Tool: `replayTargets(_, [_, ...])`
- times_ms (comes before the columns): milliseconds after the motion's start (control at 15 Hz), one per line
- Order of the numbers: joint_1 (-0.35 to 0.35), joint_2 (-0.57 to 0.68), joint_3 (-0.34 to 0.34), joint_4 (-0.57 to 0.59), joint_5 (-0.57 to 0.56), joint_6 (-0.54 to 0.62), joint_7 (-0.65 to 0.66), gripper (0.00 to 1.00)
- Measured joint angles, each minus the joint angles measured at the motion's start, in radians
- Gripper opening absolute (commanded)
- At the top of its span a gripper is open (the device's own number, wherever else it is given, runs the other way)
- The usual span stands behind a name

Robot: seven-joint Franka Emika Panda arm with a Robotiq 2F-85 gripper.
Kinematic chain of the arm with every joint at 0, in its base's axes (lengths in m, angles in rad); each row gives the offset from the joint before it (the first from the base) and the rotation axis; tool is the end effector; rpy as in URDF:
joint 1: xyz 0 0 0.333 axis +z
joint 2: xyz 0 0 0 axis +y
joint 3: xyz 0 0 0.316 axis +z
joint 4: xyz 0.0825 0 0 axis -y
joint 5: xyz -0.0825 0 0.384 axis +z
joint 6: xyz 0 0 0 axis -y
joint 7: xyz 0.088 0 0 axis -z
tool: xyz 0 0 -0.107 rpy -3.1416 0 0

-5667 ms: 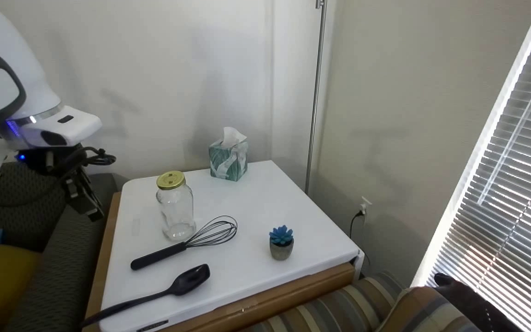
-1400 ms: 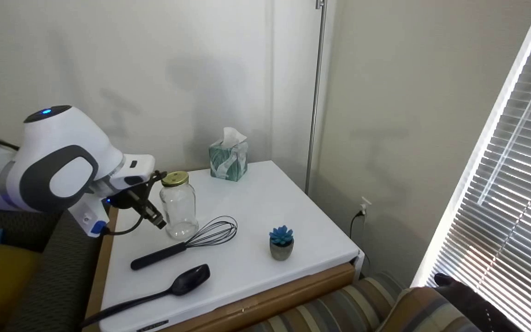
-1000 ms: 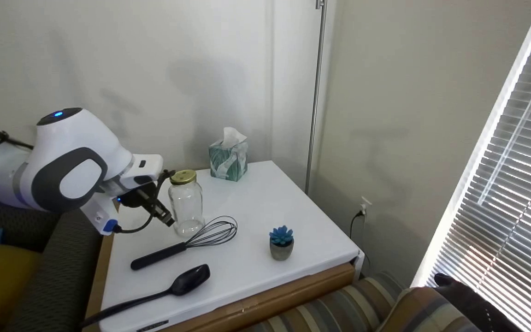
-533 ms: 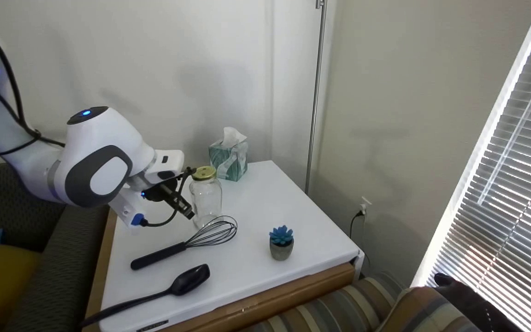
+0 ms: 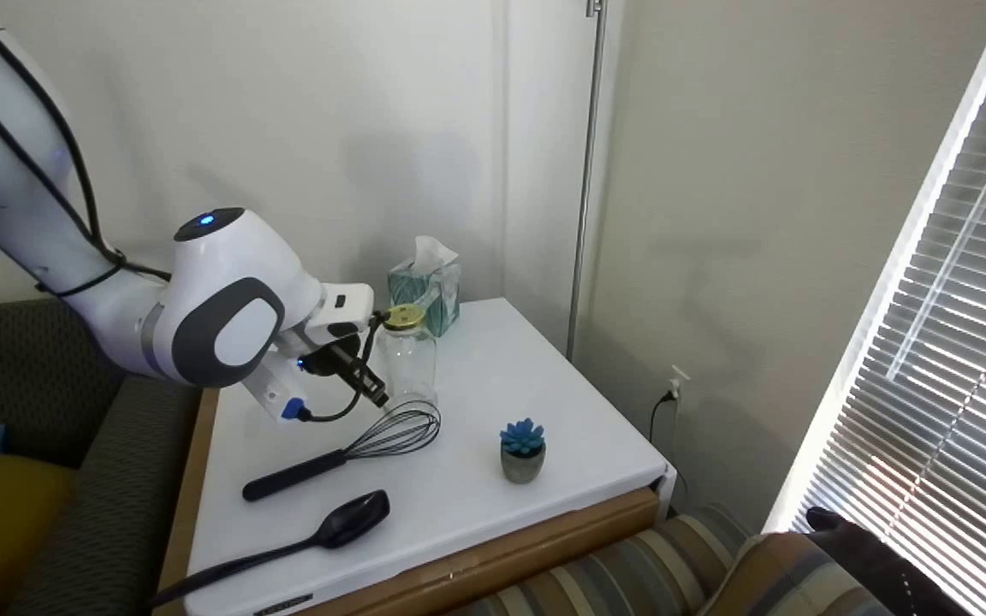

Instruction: Move the glass bottle forward

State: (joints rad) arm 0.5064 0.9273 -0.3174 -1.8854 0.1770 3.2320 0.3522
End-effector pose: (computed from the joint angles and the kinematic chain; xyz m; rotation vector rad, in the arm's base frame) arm 0.6280 0.1168 0.0856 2.9715 -0.2429 0.7776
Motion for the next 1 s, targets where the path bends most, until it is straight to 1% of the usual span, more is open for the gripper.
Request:
replayTargets(400, [-0.038, 0.052, 0.001, 0.083, 0.000, -0.032, 0.000, 0.00])
replayTargets(1000, [-0.062, 0.104, 0.001, 0.183, 0.000, -0.071, 0.000, 0.00])
